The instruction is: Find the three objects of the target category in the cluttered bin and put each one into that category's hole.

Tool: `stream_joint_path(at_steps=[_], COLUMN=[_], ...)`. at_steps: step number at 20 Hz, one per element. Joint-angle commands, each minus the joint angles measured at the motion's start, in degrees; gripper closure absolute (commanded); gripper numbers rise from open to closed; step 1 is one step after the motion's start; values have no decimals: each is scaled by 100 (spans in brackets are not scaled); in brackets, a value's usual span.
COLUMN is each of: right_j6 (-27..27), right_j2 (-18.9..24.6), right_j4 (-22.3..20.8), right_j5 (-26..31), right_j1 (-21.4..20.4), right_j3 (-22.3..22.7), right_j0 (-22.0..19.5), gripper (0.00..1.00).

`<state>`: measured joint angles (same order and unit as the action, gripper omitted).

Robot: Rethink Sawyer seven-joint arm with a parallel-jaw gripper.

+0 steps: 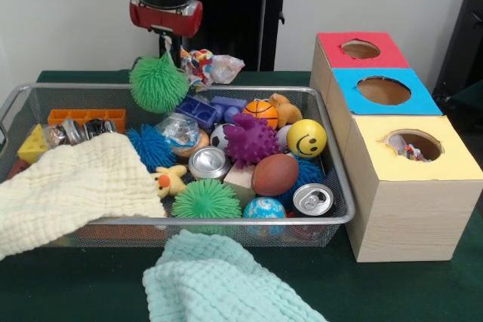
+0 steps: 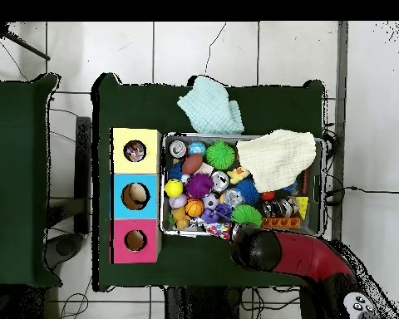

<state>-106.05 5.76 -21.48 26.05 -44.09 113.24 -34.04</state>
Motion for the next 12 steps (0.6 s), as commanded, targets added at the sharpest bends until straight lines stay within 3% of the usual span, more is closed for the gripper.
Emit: stream_joint_path(at_steps=[1,12], right_j6=[-384,-160], right_j2=[124,325], right_j4=[233,83], right_j5=[462,143], right_j1=[-32,525], right_j3=[184,-251], right_j0=[-12,-170], gripper=[100,100])
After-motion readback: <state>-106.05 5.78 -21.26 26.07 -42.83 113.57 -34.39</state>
